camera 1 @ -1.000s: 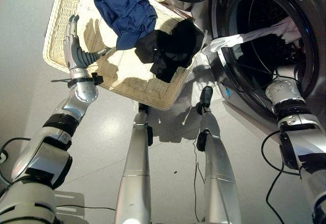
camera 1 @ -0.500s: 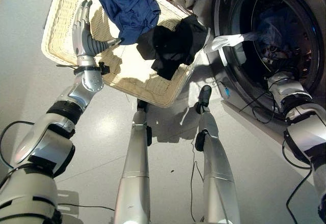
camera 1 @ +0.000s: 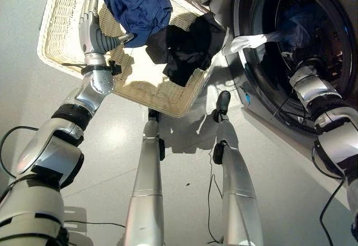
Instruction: Put the clothes into the washing machine.
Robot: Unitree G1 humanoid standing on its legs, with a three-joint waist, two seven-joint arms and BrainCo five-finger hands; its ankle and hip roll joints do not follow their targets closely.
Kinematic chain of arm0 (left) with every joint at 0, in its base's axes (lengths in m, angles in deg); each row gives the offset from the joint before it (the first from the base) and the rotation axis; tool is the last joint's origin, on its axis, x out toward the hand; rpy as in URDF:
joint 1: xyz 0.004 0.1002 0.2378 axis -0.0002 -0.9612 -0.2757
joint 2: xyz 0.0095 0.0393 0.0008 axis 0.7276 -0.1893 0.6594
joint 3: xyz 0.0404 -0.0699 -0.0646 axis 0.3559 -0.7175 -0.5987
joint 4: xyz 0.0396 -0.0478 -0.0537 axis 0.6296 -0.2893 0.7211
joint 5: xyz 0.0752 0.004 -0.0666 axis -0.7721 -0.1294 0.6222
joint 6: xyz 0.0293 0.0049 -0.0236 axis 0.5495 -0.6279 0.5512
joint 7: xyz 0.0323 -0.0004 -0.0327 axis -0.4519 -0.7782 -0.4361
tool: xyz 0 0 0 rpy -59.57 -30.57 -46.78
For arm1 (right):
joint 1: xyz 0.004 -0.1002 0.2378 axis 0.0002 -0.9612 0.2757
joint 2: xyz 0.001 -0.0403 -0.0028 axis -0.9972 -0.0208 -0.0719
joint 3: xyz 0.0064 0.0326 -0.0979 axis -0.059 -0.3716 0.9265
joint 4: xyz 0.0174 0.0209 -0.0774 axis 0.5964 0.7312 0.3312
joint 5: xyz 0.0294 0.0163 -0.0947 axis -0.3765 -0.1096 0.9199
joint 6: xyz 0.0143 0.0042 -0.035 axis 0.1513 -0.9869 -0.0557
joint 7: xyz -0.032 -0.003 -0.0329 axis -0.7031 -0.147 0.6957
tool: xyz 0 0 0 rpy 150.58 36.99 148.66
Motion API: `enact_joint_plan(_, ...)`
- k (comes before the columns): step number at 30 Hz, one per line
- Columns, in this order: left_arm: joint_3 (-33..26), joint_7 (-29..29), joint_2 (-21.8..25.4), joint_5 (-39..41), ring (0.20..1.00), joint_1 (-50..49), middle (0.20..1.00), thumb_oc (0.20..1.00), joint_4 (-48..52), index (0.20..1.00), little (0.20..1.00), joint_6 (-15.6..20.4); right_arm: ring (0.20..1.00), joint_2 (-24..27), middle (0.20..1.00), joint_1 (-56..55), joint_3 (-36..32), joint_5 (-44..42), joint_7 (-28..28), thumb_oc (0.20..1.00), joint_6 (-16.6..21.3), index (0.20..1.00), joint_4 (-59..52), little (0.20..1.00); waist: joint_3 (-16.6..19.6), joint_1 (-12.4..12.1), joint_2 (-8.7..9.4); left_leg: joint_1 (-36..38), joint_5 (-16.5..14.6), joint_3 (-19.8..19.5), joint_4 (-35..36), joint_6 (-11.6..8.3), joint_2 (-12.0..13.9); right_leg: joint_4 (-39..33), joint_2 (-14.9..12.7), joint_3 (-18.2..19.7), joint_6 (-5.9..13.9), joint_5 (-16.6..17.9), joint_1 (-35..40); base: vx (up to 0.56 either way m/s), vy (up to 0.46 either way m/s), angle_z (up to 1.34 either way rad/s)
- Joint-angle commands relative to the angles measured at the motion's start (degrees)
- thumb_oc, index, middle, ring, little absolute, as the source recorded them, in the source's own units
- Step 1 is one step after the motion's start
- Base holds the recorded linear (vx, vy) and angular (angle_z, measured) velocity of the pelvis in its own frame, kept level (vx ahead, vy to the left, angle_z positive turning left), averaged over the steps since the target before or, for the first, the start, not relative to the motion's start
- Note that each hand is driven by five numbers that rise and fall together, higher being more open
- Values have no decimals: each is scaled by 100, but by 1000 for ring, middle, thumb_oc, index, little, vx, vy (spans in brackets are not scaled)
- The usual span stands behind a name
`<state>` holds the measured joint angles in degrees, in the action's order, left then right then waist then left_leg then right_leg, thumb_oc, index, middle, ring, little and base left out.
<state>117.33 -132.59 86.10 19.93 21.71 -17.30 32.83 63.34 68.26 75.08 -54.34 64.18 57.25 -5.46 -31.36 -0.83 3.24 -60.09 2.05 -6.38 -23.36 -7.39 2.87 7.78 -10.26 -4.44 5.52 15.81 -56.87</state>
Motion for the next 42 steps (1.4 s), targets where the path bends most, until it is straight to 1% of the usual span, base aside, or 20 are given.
enact_joint_plan(1,-9,-447,-221,-990,1000,217,1000,1000,-119,1000,1000,-327,1000,515,1000,133,308,336,360,1000,196,1000,-114,1000,157,-122,-196,550,286,-49,909,319,-34,728,-70,-222,422,-443,-89,-9,65,4)
enact_joint_plan(2,59,-515,-225,-1106,1000,252,1000,1000,-143,1000,1000,-443,1000,494,1000,112,299,327,388,1000,264,1000,-181,1000,157,-112,-213,548,294,-36,920,312,-38,720,-73,-207,421,-436,-101,-6,48,1)
enact_joint_plan(3,89,-559,-229,-1145,1000,269,1000,1000,-151,1000,1000,-481,1000,486,1000,104,293,312,401,1000,298,1000,-213,1000,157,-108,-219,547,298,-29,928,309,-41,713,-74,-200,422,-433,-105,-13,88,0)
enact_joint_plan(4,238,-758,-275,-1438,1000,376,1000,1000,-238,1000,1000,-719,1000,356,1000,-95,121,137,403,1000,580,1000,-477,1000,157,-53,-256,550,310,28,957,289,-27,726,-85,-154,429,-442,-146,-11,84,-2)
enact_joint_plan(7,321,-845,-366,-1643,1000,461,1000,1000,-336,1000,1000,-817,1000,170,1000,-349,-74,123,378,1000,804,1000,-670,1000,157,14,-276,538,298,65,945,275,-22,757,-78,-103,419,-464,-197,-9,80,-1)
enact_joint_plan(8,410,-892,-433,-1836,1000,508,1000,1000,-375,1000,1000,-912,1000,64,1000,-506,-180,79,358,1000,924,1000,-775,1000,157,52,-289,537,297,92,939,270,-18,773,-72,-68,408,-469,-219,-8,70,-4)
enact_joint_plan(10,475,-937,-473,-1931,1000,557,1000,1000,-386,1000,1000,-1008,1000,0,1000,-577,-223,74,359,1000,970,1000,-835,1000,157,76,-298,533,301,110,942,265,-16,773,-68,-49,402,-467,-233,-7,64,-5)
enact_joint_plan(11,587,-1041,-555,-2086,1000,679,1000,1000,-478,1000,1000,-1127,1000,-134,1000,-702,-300,5,371,1000,1063,1000,-919,1000,157,129,-306,522,307,150,948,252,-2,781,-59,-9,403,-470,-266,-9,74,-4)
enact_joint_plan(13,651,-1134,-619,-2172,1000,763,1000,1000,-548,1000,1000,-1191,1000,-217,1000,-768,-346,19,360,1000,1142,1000,-935,1000,157,163,-308,519,320,177,964,241,8,777,-49,19,397,-469,-283,-10,74,-1)
enact_joint_plan(14,765,-1210,-708,-2261,1000,899,1000,1000,-684,1000,1000,-1247,1000,-340,1000,-860,-376,-32,364,1000,1241,1000,-941,1000,157,214,-319,514,337,210,988,226,23,781,-35,62,387,-477,-313,-10,70,0)
enact_joint_plan(16,883,-1264,-810,-2266,1000,1005,1000,1000,-756,1000,1000,-1367,1000,-459,1000,-947,-431,-45,371,1000,1263,1000,-971,1000,157,268,-327,509,354,245,991,212,30,785,-10,115,375,-474,-334,-8,69,-4)
enact_joint_plan(17,883,-1264,-810,-2266,1000,1005,1000,1000,-756,1000,1000,-1367,1000,-459,1000,-947,-431,-45,371,1000,1263,1000,-971,1000,157,268,-327,509,354,245,991,212,30,785,-10,115,375,-474,-334,-1,52,-9)
enact_joint_plan(20,965,-1391,-949,-2168,1000,1174,1000,1000,-925,1000,1000,-1560,1000,-606,1000,-1006,-441,-4,476,1000,1415,1000,-851,1000,157,329,-335,486,383,288,1004,188,55,795,26,171,368,-480,-376,-1,46,-6)
enact_joint_plan(24,971,-1423,-1001,-2076,1000,1245,1000,1000,-1058,1000,1000,-1660,1000,-680,1000,-1037,-438,76,576,1000,1518,1000,-811,1000,157,363,-340,469,409,306,1010,165,69,797,44,191,360,-481,-396,-3,34,-5)
enact_joint_plan(25,969,-1408,-1016,-2036,1000,1262,1000,1000,-1082,1000,1000,-1764,1000,-695,1000,-1045,-429,114,616,1000,1526,1000,-857,1000,157,379,-343,464,417,313,1011,157,70,801,55,199,356,-485,-403,-1,28,-6)
enact_joint_plan(26,968,-1406,-1017,-2033,1000,1261,1000,1000,-1085,1000,1000,-1772,1000,-696,1000,-1046,-431,120,617,1000,1527,1000,-860,1000,157,380,-342,465,418,314,1013,157,71,800,56,199,356,-486,-404,-2,27,-5)
enact_joint_plan(31,890,-1472,-1011,-1848,1000,1216,1000,1000,-1214,1000,1000,-2097,1000,-697,1000,-1116,-422,217,673,1000,1605,1000,-1037,1000,157,413,-328,483,444,333,1067,138,88,767,70,207,356,-491,-390,-1,3,-1)
enact_joint_plan(38,586,-1738,-983,-1489,1000,1092,1000,1000,-1367,1000,1000,-2199,1000,-702,1000,-1168,-401,287,773,1000,1586,1000,-1271,1000,157,423,-311,465,453,321,1064,121,89,762,75,203,343,-509,-402,0,0,0)
enact_joint_plan(39,484,-1917,-985,-1309,1000,1045,1000,1000,-1416,1000,1000,-2157,1000,-727,1000,-1165,-403,317,798,1000,1589,1000,-1273,1000,157,417,-307,467,461,320,1070,119,97,767,74,201,341,-514,-400,0,0,0)
enact_joint_plan(42,250,-2138,-990,-1187,1000,948,1000,1000,-1423,1000,1000,-2044,1000,-743,1000,-1237,-462,350,840,1000,1617,1000,-1306,1000,157,404,-297,463,458,303,1073,111,98,779,69,197,342,-528,-405,0,0,0)
